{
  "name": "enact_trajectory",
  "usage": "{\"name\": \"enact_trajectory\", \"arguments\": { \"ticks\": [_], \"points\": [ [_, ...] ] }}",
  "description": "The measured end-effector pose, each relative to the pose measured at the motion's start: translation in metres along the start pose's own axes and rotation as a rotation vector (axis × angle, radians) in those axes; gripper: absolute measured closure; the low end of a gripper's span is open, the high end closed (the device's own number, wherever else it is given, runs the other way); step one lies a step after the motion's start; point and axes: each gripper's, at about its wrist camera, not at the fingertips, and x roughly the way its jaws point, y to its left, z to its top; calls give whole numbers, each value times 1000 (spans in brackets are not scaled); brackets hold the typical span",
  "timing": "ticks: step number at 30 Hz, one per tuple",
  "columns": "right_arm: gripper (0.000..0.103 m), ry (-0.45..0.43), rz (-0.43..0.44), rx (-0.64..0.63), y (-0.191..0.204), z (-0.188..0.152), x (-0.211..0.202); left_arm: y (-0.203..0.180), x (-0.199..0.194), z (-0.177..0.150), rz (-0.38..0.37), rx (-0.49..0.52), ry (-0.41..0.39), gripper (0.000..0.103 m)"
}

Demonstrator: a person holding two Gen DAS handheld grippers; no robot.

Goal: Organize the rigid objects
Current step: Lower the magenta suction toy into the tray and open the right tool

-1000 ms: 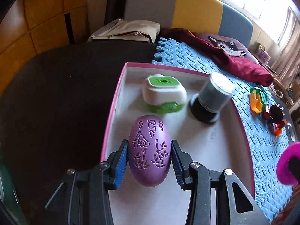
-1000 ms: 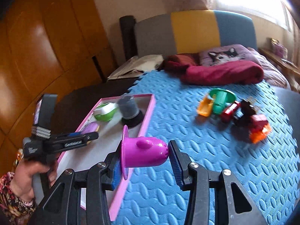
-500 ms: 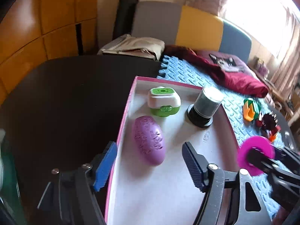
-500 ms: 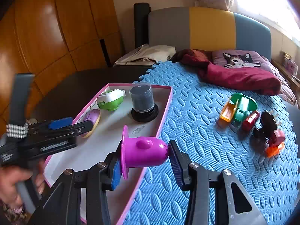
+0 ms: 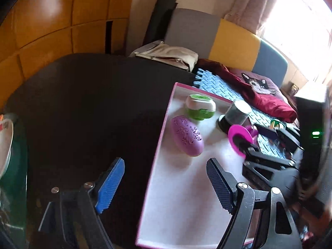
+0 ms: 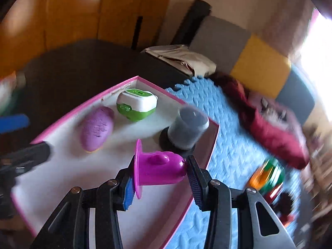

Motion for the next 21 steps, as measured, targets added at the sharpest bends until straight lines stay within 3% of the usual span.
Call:
{"name": "enact_trajectory", "arguments": {
  "ticks": [4, 7, 10, 14, 17, 21],
  "points": [
    [58, 5, -146, -167, 22, 13, 18, 15, -3, -3, 7, -46, 2, 21],
    [55, 46, -136, -197, 34, 17, 30, 25, -5, -3, 6, -77, 6, 21],
    [52, 41, -40, -117, 29, 16, 22, 32, -7, -3, 14, -89, 1, 21],
    [45, 9, 219, 149, -7, 6, -4, 38, -6, -4, 18, -106, 1, 21],
    [44, -31, 359, 325, -36, -9, -22, 38, -4, -7, 10, -122, 9, 21],
    [43, -16, 378, 374, -45, -21, -29, 33, -4, -10, 6, -111, 8, 21]
  ]
}}
